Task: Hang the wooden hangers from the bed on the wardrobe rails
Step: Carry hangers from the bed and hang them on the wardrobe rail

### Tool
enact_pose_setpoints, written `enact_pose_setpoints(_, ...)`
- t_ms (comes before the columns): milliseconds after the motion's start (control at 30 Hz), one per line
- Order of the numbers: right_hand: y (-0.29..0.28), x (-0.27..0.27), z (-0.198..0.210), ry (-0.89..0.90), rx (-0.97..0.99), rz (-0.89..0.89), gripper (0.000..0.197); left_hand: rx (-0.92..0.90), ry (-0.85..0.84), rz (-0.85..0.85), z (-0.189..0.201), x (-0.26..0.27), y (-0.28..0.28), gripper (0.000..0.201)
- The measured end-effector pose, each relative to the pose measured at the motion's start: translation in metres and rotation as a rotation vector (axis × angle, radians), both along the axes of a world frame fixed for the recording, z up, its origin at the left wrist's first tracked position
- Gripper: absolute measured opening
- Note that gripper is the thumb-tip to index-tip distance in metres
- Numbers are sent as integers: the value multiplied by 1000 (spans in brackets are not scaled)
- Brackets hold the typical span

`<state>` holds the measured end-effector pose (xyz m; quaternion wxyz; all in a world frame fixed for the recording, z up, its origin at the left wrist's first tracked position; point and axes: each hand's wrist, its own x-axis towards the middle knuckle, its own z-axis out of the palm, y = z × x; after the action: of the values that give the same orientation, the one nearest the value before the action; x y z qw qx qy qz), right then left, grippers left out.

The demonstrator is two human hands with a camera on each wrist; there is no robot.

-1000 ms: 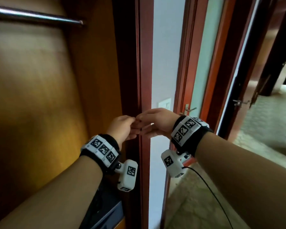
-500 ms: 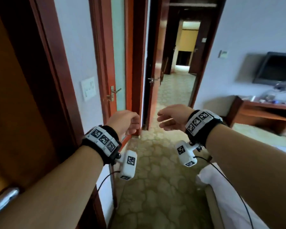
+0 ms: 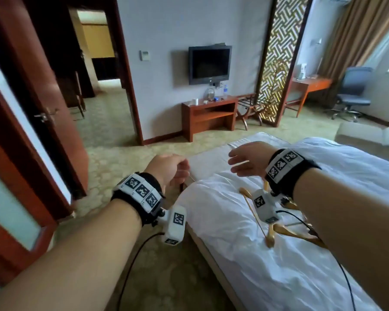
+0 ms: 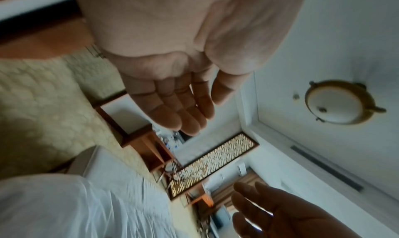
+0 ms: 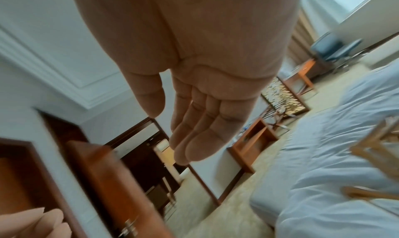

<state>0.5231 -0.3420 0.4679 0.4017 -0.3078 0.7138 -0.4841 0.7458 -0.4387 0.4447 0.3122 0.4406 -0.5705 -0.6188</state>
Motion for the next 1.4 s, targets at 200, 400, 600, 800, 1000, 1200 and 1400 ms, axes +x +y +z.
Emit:
enact_pose_setpoints(200,74,-177,-56,-108,85,-286,17,43,-107,-273,-35,-200,17,18)
enact_pose_setpoints(400,158,-310,-127,-207,197,-593,15,106,-191,-470,-92,-352,50,14)
enact_pose_setpoints(600,220,-373,-195,-313,325,-832,16,174,-326,-586,-152,-428,58,12)
enact_pose_setpoints(800,239,-389,-234,-367,402,-975,13,232,-382,-701,-184,-482,40,10)
enact_pose_setpoints(1000,252,-407,-224,-372,377,-1179,15,220,-399,-862,-189,-551,7,9)
enact_pose_setpoints(1200,261,-414,-214,-335,395,-1285,15,263,-380,-939,-192,-610,-10,9)
enact_pose_setpoints(1400,257,-418,-227,-387,370,-1297,13,304,-431,-1012,-205,-638,9,11)
